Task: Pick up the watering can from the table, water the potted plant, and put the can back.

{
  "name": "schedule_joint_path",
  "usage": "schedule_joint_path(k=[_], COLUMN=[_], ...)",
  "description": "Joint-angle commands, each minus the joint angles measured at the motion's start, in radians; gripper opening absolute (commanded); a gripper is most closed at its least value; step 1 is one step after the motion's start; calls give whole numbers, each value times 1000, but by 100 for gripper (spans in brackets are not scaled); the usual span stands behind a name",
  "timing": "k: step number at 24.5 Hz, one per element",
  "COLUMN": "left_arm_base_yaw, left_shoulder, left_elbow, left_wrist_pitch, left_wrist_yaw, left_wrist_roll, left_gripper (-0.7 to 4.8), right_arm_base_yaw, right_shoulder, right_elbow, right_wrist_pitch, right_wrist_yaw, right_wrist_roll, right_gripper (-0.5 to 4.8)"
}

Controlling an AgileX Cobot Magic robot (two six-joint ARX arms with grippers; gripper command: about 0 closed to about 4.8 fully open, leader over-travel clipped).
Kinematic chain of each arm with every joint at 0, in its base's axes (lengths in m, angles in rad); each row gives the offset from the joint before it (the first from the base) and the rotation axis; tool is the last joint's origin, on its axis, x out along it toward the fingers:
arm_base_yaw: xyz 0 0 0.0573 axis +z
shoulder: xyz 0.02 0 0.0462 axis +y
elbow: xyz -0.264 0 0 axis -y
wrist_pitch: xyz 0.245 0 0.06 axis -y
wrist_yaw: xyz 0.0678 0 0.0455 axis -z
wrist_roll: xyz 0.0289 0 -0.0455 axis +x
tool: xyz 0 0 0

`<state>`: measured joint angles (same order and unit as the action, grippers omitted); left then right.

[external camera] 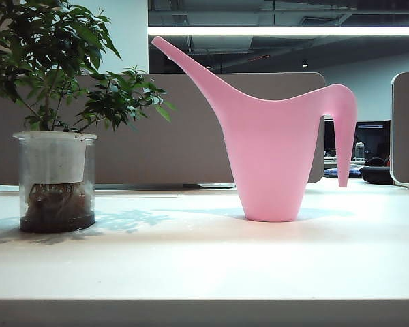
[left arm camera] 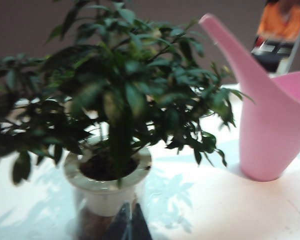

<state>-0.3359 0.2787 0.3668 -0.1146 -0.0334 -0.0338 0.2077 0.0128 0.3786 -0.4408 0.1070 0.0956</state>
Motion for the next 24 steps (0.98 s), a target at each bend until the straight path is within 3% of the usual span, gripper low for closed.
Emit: schedule_joint_path(k=[1, 6, 13, 17, 24], left_arm_base_yaw=[0, 0, 2, 4, 5], left_shoulder=[-53, -161, -276, -276, -276], left_elbow=[-135, -265, -297, -303, -354], left_wrist_pitch=[141, 210, 175, 130, 156], left_wrist_yaw=[18, 35, 64, 60, 52], left_wrist_roll=[7, 7, 8, 76, 51], left_gripper=[-5, -5, -5, -5, -5], right_arm_base_yaw=[1, 1, 1, 2, 2], right_shoulder=[0, -10, -13, -14, -14], right_elbow=[-92, -187, -234, -249, -357], right_wrist_pitch=[155, 205, 199, 215, 351], right_wrist_yaw=[-6, -26, -61, -62, -84], right_wrist_roll=[24, -50, -75, -184, -142], right_gripper=[-1, -1, -1, -1, -1])
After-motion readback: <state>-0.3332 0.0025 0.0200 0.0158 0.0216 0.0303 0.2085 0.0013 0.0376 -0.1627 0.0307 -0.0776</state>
